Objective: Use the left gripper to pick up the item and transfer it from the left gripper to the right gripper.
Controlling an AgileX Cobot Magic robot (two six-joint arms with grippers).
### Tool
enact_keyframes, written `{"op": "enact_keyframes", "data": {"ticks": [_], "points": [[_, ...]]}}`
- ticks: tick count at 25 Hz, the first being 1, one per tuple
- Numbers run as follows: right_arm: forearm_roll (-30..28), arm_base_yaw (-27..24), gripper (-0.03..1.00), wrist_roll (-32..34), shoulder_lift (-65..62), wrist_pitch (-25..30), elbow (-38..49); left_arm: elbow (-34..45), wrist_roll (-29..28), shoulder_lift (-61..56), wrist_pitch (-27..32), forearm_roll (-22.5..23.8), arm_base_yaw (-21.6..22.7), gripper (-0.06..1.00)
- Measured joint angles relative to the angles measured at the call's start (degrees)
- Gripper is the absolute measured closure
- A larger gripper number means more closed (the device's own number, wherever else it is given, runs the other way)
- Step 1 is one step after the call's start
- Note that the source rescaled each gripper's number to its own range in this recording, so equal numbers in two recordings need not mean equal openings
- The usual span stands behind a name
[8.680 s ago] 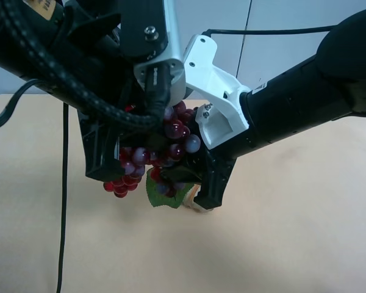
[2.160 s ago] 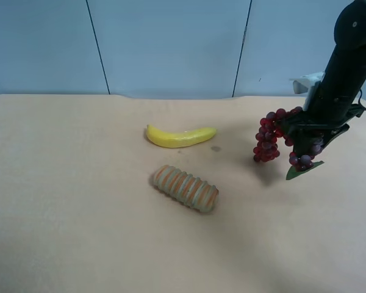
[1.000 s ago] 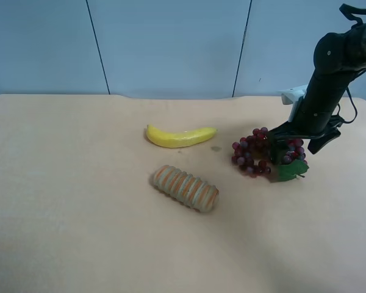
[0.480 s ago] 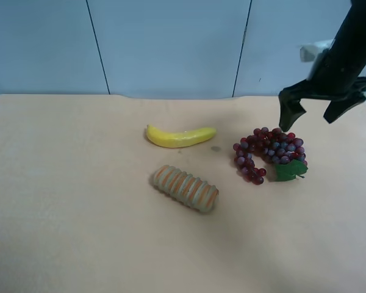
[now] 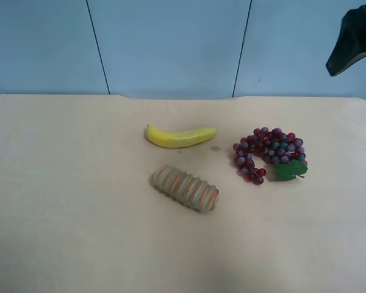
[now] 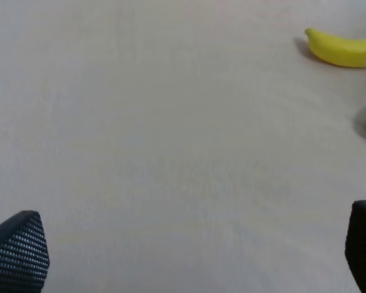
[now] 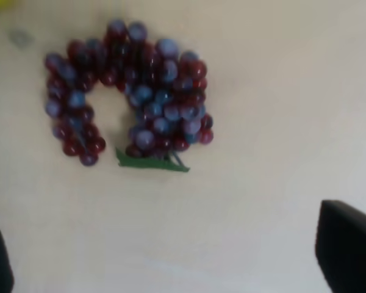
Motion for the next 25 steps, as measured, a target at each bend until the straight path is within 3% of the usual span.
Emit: {"op": "enact_keyframes", "data": {"ticks": [6, 16, 22, 25], "points": [[0.0, 0.0, -0.03, 0.83, -13.63, 0.14, 10.5, 0.0, 0.0, 0.0, 0.0, 0.0, 0.0, -0.06], [0.0, 0.0, -0.03, 0.83, -42.59, 0.88, 36.9, 0.0, 0.06, 0.0, 0.0, 0.0, 0.0, -0.06], [1.75, 0.0, -0.03, -0.08, -58.25, 0.78, 43.77, 0.0, 0.0, 0.0, 0.0, 0.0, 0.0, -0.06], [2.92, 0.0, -0.03, -0.23, -65.2, -1.99, 45.37, 0.0, 0.0, 0.0, 0.0, 0.0, 0.0, -0.06]]}}
